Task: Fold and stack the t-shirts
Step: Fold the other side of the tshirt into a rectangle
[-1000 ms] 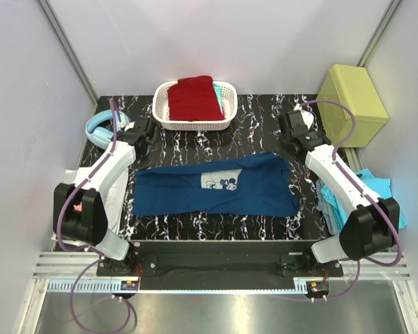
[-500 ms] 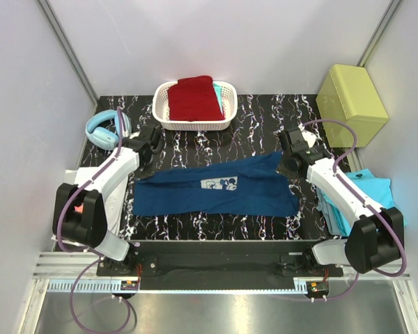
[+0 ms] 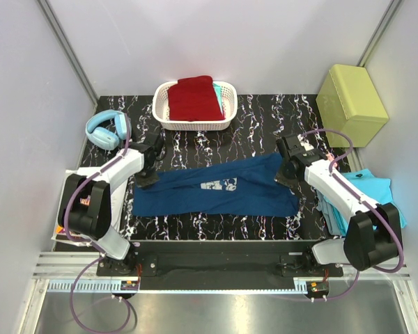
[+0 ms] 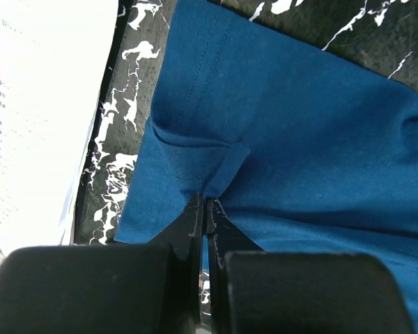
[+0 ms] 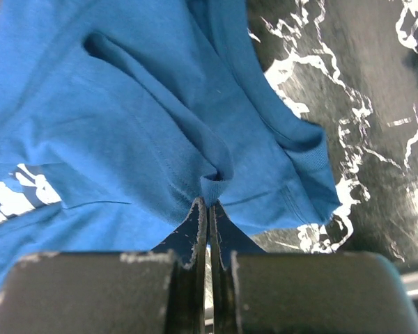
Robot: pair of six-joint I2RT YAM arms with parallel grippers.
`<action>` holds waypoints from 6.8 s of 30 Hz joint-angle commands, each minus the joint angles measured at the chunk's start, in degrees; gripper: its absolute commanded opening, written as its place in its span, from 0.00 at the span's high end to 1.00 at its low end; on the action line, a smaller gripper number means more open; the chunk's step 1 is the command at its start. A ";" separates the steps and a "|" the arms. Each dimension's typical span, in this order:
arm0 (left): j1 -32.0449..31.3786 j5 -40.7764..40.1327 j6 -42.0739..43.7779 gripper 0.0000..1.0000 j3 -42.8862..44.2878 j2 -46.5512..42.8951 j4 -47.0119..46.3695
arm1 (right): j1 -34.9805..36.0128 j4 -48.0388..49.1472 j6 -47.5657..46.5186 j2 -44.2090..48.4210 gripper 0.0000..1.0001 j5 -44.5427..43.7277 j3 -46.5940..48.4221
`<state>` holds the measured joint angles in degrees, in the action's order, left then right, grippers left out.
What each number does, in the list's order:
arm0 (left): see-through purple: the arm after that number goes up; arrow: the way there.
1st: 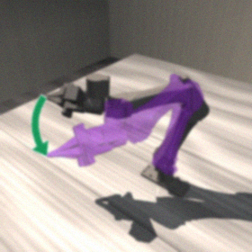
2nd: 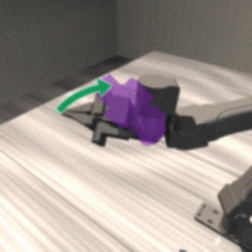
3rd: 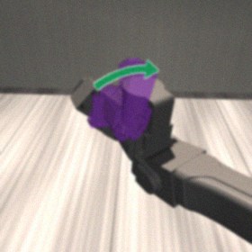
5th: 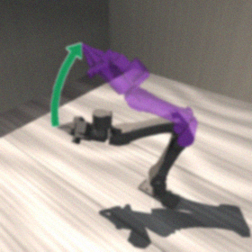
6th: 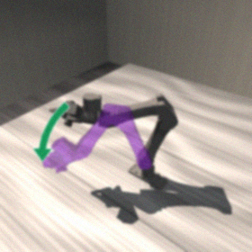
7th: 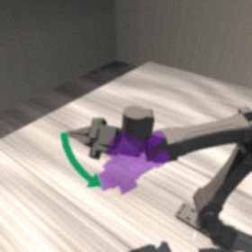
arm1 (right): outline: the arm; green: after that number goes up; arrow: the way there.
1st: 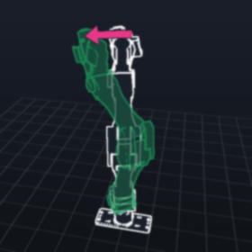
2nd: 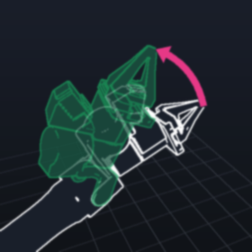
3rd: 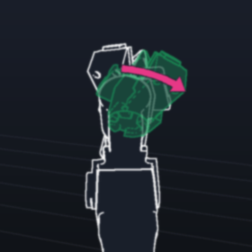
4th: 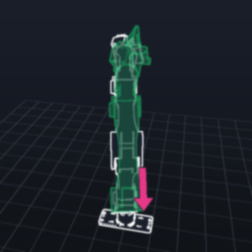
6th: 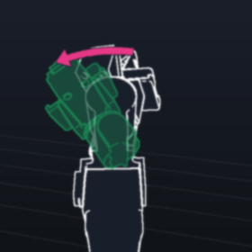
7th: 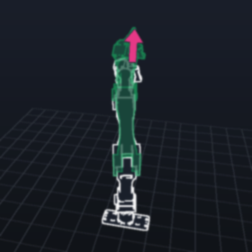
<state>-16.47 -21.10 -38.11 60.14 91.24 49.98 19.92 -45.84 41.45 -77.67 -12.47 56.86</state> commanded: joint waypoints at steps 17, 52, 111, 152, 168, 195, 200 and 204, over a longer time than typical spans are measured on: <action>-0.14 -1.66 -2.15 1.00 1.47 5.00 0.83 | 0.47 -10.58 15.24 7.18 1.00 0.87 -7.20; -2.78 -2.71 1.99 0.25 3.92 -7.48 -4.62 | 0.64 -0.57 -1.53 9.57 0.19 -6.16 0.96; -0.49 6.51 3.13 0.27 9.29 6.23 -9.63 | 0.47 10.60 -1.72 -12.33 0.55 16.78 6.60; -1.81 6.34 2.42 0.28 8.85 8.34 -9.55 | 2.40 6.40 -2.25 -7.16 1.00 13.79 2.64; -3.22 6.69 1.90 0.29 10.00 10.36 -9.55 | 6.17 -3.72 -5.85 -4.68 1.00 27.23 1.24; -3.83 6.34 1.46 0.29 7.62 9.04 -10.16 | 9.43 0.31 -10.78 -5.04 0.00 19.45 10.19; -4.71 6.78 1.46 0.29 8.15 9.13 -10.16 | 8.73 4.27 -8.93 -6.35 0.16 9.84 10.29; -5.06 6.95 1.98 0.30 7.71 8.52 -10.07 | 6.28 4.98 -7.26 -14.86 0.39 8.96 12.74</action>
<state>-21.06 -14.81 -36.05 67.75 101.65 41.34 28.08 -42.96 32.45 -85.62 2.39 66.89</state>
